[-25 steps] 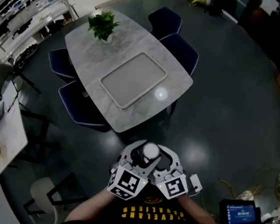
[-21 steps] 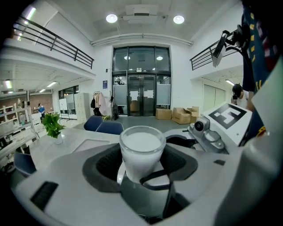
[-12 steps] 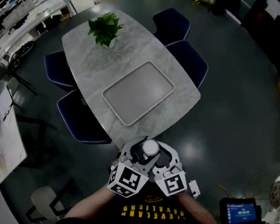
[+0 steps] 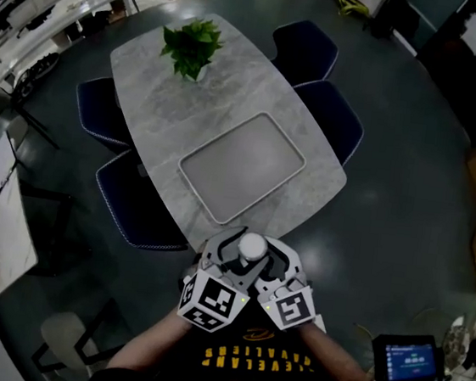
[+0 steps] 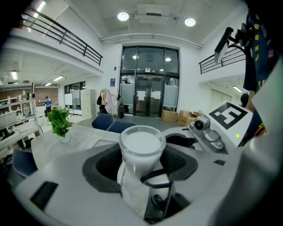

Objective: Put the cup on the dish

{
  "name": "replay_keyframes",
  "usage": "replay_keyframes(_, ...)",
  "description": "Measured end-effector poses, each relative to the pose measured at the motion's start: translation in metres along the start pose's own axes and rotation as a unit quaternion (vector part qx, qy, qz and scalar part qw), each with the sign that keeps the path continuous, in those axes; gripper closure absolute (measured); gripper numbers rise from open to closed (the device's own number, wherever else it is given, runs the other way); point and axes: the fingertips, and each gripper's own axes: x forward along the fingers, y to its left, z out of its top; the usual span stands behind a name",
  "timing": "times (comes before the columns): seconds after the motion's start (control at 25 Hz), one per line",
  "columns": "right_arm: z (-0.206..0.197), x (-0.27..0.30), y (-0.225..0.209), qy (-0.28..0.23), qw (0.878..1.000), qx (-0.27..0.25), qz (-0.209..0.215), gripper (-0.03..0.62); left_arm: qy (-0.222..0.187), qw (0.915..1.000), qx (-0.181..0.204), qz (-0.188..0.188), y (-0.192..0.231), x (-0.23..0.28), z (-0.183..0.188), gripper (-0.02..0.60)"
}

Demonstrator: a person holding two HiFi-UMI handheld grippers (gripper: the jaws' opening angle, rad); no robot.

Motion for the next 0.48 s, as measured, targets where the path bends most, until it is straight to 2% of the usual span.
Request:
replay_keyframes(0.12, 0.002, 0.011, -0.003, -0.010, 1.000, 0.005, 0.019, 0.365, 0.006, 0.9999, -0.007, 0.002, 0.011, 0.002, 0.000, 0.319)
replay_keyframes(0.32, 0.009, 0.032, -0.016, -0.033, 0.998, 0.010, 0.060, 0.365, -0.014, 0.9983, -0.052, 0.021, 0.041, 0.007, 0.013, 0.319)
replay_keyframes(0.48, 0.006, 0.055, -0.036, -0.031, 0.995, 0.005, 0.090, 0.365, 0.004, 0.9976, -0.035, 0.060, 0.061, 0.029, 0.011, 0.319)
